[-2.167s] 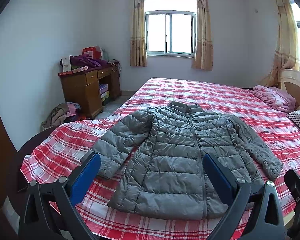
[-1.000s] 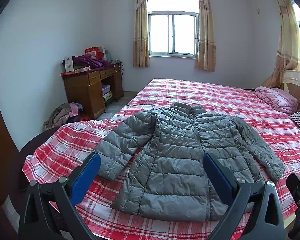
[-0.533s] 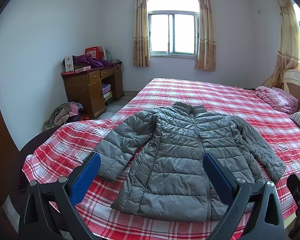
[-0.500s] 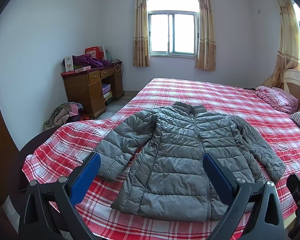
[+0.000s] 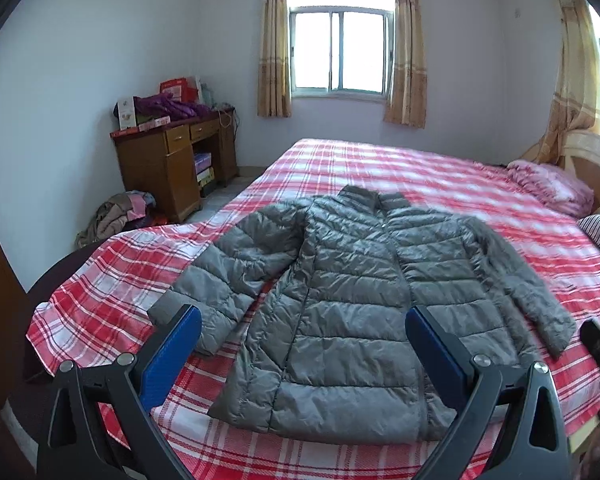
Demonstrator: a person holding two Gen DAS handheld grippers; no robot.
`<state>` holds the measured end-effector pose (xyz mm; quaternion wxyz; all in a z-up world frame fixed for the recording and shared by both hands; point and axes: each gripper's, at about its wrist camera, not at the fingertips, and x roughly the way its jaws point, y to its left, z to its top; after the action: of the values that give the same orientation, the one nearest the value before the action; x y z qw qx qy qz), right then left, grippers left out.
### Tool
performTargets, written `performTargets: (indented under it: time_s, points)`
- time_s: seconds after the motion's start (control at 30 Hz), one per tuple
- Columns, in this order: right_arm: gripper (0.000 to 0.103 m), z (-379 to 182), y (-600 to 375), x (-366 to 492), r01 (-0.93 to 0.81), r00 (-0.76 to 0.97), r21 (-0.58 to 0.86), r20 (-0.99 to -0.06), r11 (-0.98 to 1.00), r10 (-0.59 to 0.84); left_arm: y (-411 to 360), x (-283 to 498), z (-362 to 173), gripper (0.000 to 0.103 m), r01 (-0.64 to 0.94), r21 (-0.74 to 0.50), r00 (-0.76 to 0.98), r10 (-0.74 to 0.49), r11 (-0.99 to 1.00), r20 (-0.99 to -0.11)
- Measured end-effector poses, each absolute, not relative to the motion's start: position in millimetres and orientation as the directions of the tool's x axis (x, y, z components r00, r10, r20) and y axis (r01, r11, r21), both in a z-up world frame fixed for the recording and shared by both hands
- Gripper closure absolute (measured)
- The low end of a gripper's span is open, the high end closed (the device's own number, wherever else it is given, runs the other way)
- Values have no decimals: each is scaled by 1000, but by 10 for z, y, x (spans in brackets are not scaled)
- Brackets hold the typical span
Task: Fold large clothes
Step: 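Grasp the jacket sleeve with the right tool and lift it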
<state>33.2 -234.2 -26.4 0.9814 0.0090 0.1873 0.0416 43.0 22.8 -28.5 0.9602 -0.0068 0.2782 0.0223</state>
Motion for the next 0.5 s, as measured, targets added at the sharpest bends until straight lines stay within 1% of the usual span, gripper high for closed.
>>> performTargets:
  time_s: [0.2,0.4,0.5]
  points:
    - [0,-586,-2847,750,30,893,96,-450,995,16,153,894,-569,1,-25,70,821,60,997,-567]
    - [0,-977,-3705,1082,229,834,190,-544,955,-92,82,1482,-932,1,-26,118,785,93,993,-612]
    - [0,-1174,-4163,1188,348,791,213,-590,913,-163,64,1777,-1088,1,-42,134,772,117,990,-625]
